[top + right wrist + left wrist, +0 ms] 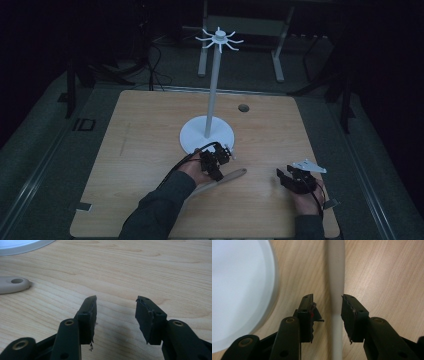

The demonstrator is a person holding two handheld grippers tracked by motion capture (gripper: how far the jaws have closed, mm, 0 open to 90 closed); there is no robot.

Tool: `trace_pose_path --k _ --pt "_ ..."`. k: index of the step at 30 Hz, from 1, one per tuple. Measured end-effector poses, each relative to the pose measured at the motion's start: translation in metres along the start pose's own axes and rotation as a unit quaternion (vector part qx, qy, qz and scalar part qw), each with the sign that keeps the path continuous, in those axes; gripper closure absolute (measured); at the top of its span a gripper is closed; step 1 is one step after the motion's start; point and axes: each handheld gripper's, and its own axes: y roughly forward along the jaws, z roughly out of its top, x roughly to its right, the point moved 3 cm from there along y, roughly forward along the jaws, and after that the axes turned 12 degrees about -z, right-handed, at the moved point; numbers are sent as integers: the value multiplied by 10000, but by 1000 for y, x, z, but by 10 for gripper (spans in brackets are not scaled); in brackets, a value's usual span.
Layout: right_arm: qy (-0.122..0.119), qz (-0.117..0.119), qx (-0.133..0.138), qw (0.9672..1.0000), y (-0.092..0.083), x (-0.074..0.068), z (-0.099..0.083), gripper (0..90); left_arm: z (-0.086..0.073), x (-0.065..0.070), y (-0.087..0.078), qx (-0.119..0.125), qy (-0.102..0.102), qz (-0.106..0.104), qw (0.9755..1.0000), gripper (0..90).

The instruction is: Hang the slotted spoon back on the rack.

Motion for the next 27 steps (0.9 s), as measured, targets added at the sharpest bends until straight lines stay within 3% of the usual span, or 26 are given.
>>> trace_pose_path --k 17,27 --pt "7 9 -15 10000 0 1 -1 503 3 3 24 -394 -62 -50 9992 656" --pt "15 22 -10 10000 0 1 -1 498 3 -1 35 -538 -152 -218 9982 668"
